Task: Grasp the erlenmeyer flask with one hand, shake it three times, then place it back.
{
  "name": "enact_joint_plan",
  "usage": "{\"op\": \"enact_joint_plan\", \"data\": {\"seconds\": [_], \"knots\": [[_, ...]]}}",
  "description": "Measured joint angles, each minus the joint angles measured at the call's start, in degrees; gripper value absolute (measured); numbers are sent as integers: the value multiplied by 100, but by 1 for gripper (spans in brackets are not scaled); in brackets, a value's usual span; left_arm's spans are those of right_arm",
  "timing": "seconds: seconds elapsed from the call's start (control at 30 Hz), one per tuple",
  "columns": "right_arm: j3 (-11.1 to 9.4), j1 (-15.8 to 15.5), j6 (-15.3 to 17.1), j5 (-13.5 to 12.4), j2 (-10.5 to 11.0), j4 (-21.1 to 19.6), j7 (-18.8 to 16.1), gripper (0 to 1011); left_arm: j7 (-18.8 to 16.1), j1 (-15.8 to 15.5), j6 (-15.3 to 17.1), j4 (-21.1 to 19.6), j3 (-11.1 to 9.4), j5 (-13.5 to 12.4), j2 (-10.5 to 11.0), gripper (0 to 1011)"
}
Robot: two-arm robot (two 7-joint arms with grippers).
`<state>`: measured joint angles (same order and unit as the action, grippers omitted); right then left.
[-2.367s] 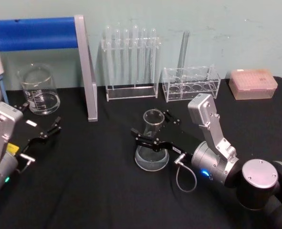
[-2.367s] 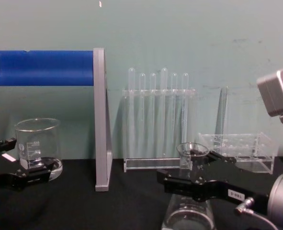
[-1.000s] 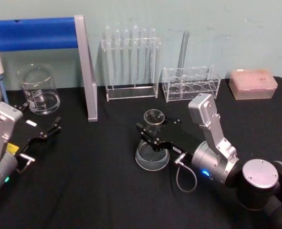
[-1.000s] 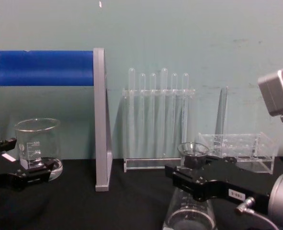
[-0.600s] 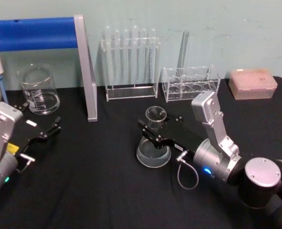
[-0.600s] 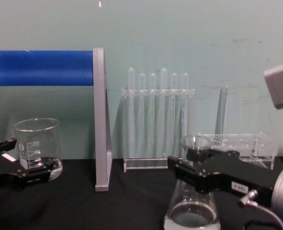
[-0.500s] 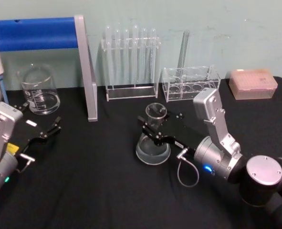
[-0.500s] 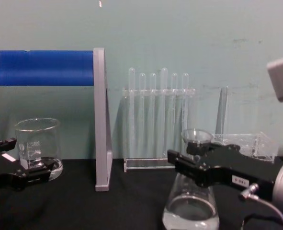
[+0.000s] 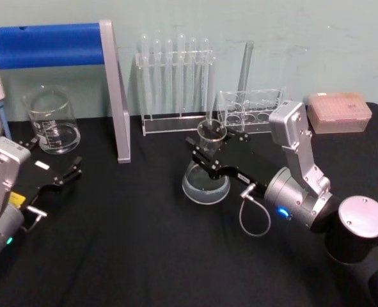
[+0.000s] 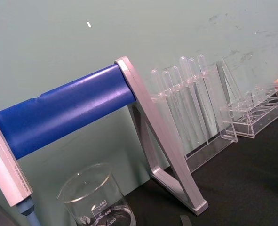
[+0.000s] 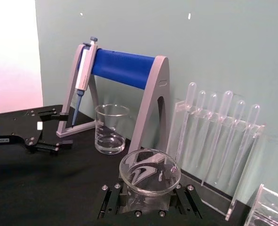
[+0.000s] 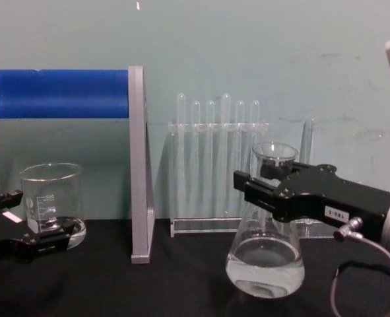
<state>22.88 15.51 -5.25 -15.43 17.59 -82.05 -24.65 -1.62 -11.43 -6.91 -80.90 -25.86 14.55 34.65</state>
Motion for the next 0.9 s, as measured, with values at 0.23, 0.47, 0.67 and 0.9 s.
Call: {"op": "enact_joint_plan", "data": {"seconds": [0.23, 0.47, 0.67, 0.9], "knots": [[-29, 44, 9, 14, -22, -7, 63, 451, 0, 0, 0, 0, 0, 0, 0, 1001], [-1, 66, 51, 13, -67, -9, 54, 451, 0, 0, 0, 0, 0, 0, 0, 1001], [94, 79, 76, -46, -111, -54, -61, 451, 0, 0, 0, 0, 0, 0, 0, 1001], [375, 50, 159, -233, -150, -210, -378, 451, 0, 0, 0, 0, 0, 0, 0, 1001]]}}
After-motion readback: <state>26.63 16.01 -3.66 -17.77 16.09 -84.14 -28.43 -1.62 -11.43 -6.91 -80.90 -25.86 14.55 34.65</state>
